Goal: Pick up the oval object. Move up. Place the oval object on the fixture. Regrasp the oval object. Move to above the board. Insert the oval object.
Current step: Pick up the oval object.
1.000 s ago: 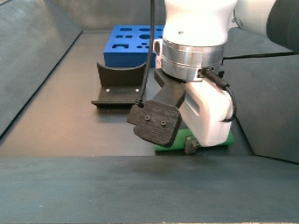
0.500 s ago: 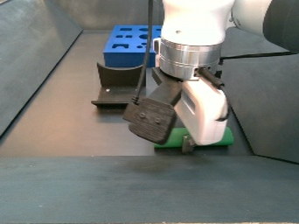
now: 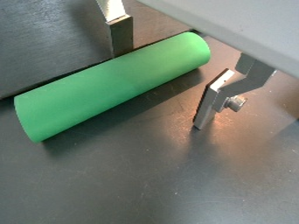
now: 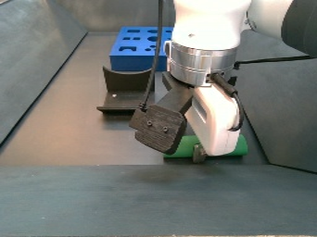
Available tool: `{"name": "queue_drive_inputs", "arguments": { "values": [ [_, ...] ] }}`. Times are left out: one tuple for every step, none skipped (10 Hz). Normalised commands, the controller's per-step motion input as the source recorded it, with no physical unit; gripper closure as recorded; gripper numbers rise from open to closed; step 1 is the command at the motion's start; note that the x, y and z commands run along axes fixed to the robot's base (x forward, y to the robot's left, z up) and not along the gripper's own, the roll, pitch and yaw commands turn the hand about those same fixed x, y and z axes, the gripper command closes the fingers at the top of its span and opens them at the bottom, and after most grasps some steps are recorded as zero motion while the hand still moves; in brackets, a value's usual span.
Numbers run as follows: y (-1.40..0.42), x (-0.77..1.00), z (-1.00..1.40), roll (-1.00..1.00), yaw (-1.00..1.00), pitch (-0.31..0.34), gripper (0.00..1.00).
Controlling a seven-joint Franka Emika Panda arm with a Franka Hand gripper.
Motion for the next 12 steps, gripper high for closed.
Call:
{"name": "queue_drive_inputs", "arguments": {
  "values": [
    [0.00, 0.00, 0.04, -0.50, -0.03, -0.417, 0.00],
    [0.00, 0.00, 0.02, -0.50, -0.05, -0.403, 0.00],
    [0.02, 0.00, 0.00, -0.03, 0.00, 0.000, 0.00],
    [0.00, 0.00, 0.00, 0.00, 0.00, 0.000, 1.00],
    [0.00, 0.00, -0.34, -0.08, 1.00, 0.066, 1.00],
    [0.00, 0.00, -0.34, -0.06, 1.00, 0.057, 1.00],
    [0.00, 0.00, -0.34, -0.05, 1.00, 0.039, 1.00],
    [0.00, 0.00, -0.33, -0.04, 1.00, 0.027, 1.00],
    [0.00, 0.00, -0.33, -0.04, 1.00, 0.027, 1.00],
    [0.07, 0.00, -0.01, -0.12, 0.39, -0.049, 1.00],
    [0.00, 0.00, 0.00, 0.00, 0.00, 0.000, 1.00],
    [0.00, 0.00, 0.00, 0.00, 0.00, 0.000, 1.00]
  ]
}}
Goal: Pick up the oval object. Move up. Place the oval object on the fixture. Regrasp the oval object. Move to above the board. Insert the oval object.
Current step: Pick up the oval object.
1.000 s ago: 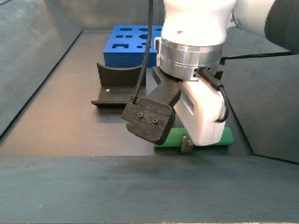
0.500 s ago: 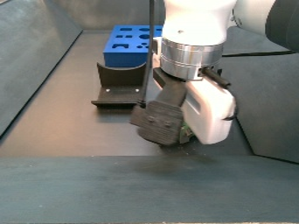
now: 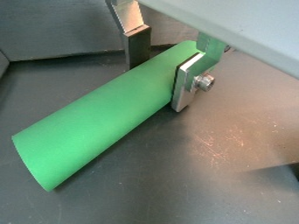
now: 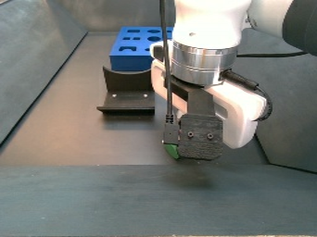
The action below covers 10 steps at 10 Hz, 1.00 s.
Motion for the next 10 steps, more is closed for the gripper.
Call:
{"name": "queue_drive_inputs", "arguments": {
  "values": [
    [0.00, 0.00, 0.00, 0.00, 0.00, 0.000, 1.00],
    [0.00, 0.00, 0.00, 0.00, 0.00, 0.000, 1.00],
    [0.00, 0.00, 0.00, 0.00, 0.00, 0.000, 1.00],
    [0.00, 0.00, 0.00, 0.00, 0.00, 0.000, 1.00],
    [0.00, 0.00, 0.00, 0.00, 0.00, 0.000, 1.00],
    [0.00, 0.00, 0.00, 0.00, 0.00, 0.000, 1.00],
    [0.00, 0.00, 0.00, 0.00, 0.00, 0.000, 1.00],
    [0.00, 0.00, 0.00, 0.00, 0.00, 0.000, 1.00],
    [0.00, 0.00, 0.00, 0.00, 0.00, 0.000, 1.00],
    [0.00, 0.00, 0.00, 0.00, 0.00, 0.000, 1.00]
  ]
}}
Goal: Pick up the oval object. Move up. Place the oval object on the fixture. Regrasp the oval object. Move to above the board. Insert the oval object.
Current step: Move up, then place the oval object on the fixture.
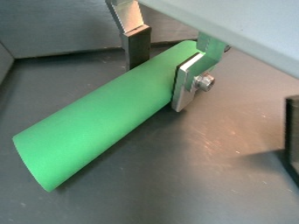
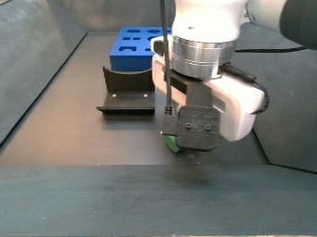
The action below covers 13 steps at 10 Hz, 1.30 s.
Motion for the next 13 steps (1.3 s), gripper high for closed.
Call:
{"name": "queue_drive_inputs", "arguments": {
  "values": [
    [0.00, 0.00, 0.83, 0.00, 0.00, 0.000, 1.00],
    [-0.03, 0.02, 0.79, 0.00, -0.02, 0.009, 1.00],
    [-0.02, 0.00, 0.66, 0.01, -0.02, 0.038, 1.00],
    [-0.01, -0.01, 0.53, 0.02, -0.02, 0.061, 1.00],
    [-0.01, 0.00, 0.44, 0.03, -0.02, 0.070, 1.00],
    [-0.01, -0.01, 0.25, 0.05, -0.02, 0.079, 1.00],
    [0.00, 0.00, 1.00, 0.00, 0.00, 0.000, 1.00],
    [0.00, 0.00, 1.00, 0.01, 0.01, 0.004, 1.00],
    [0.00, -0.01, 1.00, 0.01, 0.00, 0.029, 1.00],
    [0.00, -0.01, 1.00, 0.02, 0.00, 0.039, 1.00],
    [0.00, -0.02, 1.00, 0.04, -0.02, 0.050, 1.00],
    [0.00, -0.02, 1.00, 0.06, -0.02, 0.061, 1.00],
    [0.00, -0.03, 1.00, 0.08, -0.02, 0.070, 1.00]
  ]
}}
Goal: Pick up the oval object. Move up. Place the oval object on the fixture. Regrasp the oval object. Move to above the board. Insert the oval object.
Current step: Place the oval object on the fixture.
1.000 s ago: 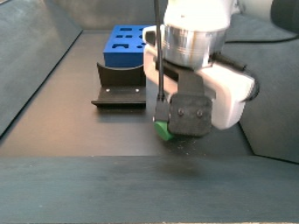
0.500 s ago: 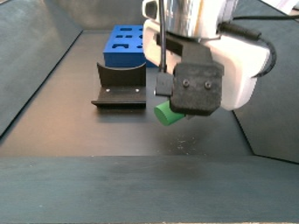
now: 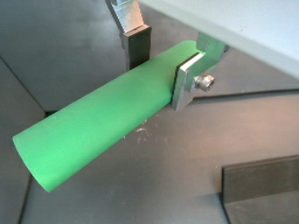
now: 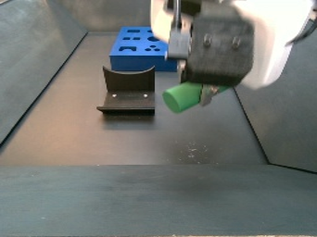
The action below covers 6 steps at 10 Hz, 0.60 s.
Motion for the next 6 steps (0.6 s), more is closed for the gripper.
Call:
{"name": "queue_drive_inputs", "arguments": {
  "values": [
    [0.00, -0.03, 1.00, 0.08, -0.01, 0.076, 1.00],
    [0.00, -0.03, 0.90, 0.10, 0.00, 0.081, 1.00],
    [-0.01, -0.02, 0.71, 0.11, 0.01, 0.093, 1.00],
    [-0.01, -0.02, 0.57, 0.11, 0.01, 0.101, 1.00],
    [-0.01, -0.01, 0.48, 0.11, 0.02, 0.104, 1.00],
    [-0.01, 0.00, 0.23, 0.09, 0.03, 0.111, 1.00]
  ]
}}
